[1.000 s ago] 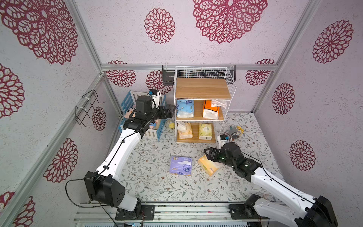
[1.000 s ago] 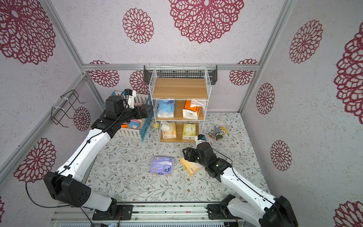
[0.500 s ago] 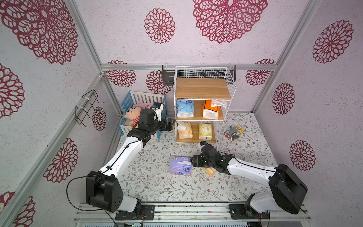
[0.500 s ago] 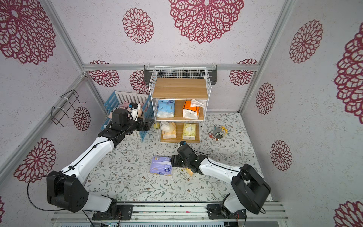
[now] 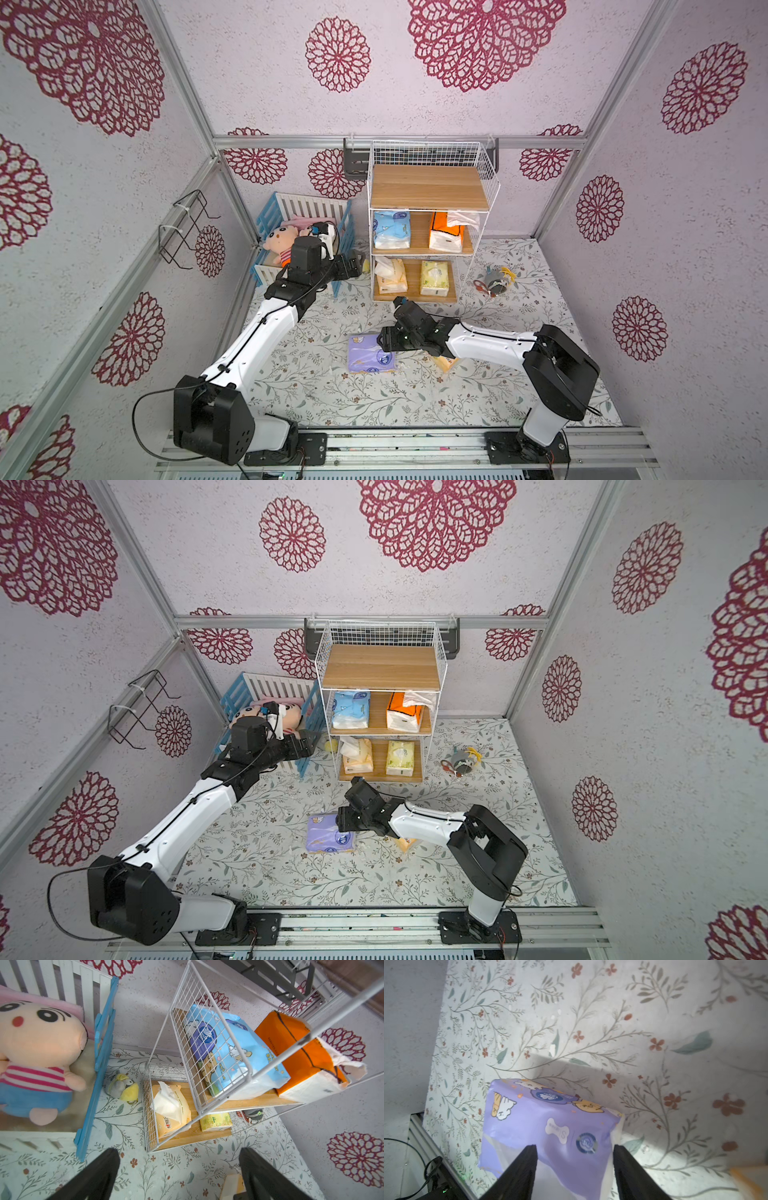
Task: Remove the tissue boxes from the shelf
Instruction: Adjust the box of tissues at the center of the board.
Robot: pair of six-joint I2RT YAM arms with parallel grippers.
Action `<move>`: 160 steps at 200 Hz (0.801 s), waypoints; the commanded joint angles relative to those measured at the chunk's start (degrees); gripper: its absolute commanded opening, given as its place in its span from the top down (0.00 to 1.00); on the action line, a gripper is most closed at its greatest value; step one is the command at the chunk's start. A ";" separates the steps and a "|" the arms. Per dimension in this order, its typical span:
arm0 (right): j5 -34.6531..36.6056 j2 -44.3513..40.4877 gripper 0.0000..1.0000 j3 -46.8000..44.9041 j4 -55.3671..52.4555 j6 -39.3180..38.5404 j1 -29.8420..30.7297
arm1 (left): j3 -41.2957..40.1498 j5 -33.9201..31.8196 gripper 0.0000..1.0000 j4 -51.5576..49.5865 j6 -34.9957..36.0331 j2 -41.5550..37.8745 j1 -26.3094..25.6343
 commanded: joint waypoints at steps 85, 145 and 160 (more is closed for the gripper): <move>8.88 -19.66 0.30 -17.15 -6.71 -3.25 -4.22 | -13.51 -8.17 0.03 -2.32 -27.39 -23.13 -4.02; 6.36 -29.72 0.30 -24.33 -5.24 -3.68 -11.19 | -6.60 -4.67 0.03 -11.22 -24.88 -19.63 -4.55; 5.51 -33.42 0.30 -23.92 -5.71 -5.04 -11.59 | -5.41 -5.53 0.03 -13.08 -25.00 -18.99 -5.26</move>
